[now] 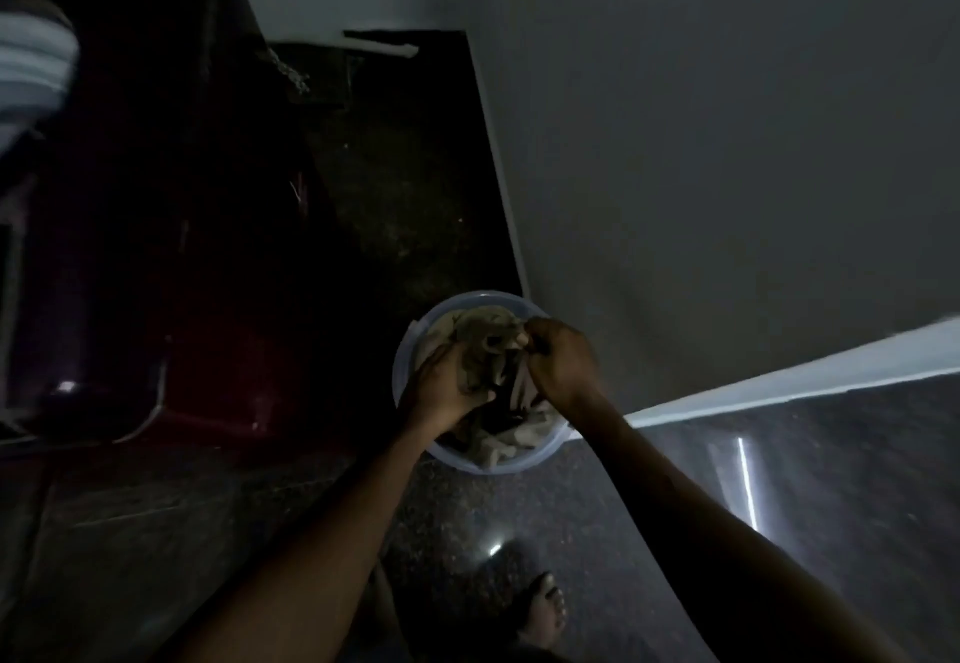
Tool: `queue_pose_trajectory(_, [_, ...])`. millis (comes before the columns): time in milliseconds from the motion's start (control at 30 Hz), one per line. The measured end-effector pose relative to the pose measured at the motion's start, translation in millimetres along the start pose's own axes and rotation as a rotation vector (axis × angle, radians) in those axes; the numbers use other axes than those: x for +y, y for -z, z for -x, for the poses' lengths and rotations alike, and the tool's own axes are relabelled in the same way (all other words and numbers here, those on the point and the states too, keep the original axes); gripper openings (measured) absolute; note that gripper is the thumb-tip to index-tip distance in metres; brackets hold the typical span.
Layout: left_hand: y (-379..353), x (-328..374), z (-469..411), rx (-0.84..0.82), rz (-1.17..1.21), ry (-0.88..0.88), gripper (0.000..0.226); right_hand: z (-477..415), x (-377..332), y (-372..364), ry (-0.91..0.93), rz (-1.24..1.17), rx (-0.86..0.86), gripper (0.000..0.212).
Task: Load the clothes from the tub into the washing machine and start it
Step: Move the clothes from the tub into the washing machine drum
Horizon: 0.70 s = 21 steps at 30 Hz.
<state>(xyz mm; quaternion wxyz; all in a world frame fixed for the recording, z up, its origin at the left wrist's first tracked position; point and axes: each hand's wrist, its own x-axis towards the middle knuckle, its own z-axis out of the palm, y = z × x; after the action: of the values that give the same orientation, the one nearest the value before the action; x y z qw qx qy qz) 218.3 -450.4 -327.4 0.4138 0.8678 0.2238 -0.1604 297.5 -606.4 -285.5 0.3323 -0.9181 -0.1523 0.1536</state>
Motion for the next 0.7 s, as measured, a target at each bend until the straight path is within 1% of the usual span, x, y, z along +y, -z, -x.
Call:
queue_pose_trajectory(67, [30,38,22,0.021,0.052,-0.038,0.082,8,-32,38,0.043,-0.039,0.051,0.013])
queue_pose_trajectory(133, [56,71,41,0.041,0.092,-0.090,0.078,14,-68,73,0.102,-0.092,0.066,0.013])
queue_pose_trajectory(167, [68,87,50,0.044,0.134,-0.109,0.071,17,-87,88,0.148,-0.113,0.066,0.016])
queue_pose_trajectory(233, [91,116,65,0.045,0.209,-0.153,0.047,27,-119,118,0.197,-0.157,0.069,0.023])
queue_pose_trajectory(300, [118,145,83,0.067,0.292,-0.188,0.025,43,-137,141,0.169,-0.248,0.089,0.022])
queue_pose_trajectory(333, [130,157,92,0.088,0.331,-0.202,0.018,53,-142,151,0.144,-0.300,0.108,0.021])
queue_pose_trajectory(400, [149,180,105,0.087,0.352,-0.227,0.013,67,-151,169,0.104,-0.379,0.157,0.019])
queue_pose_trajectory(500, [167,203,124,0.063,0.352,-0.256,0.011,79,-167,191,0.127,-0.442,0.232,0.018])
queue_pose_trajectory(600, [185,219,138,0.111,0.381,-0.267,0.010,87,-169,200,0.077,-0.488,0.224,0.011])
queue_pose_trajectory(633, [192,226,142,0.125,0.410,-0.274,0.010,89,-165,201,0.046,-0.471,0.195,0.019])
queue_pose_trajectory(700, [210,240,151,0.136,0.484,-0.293,0.011,91,-157,197,-0.027,-0.384,0.083,0.052])
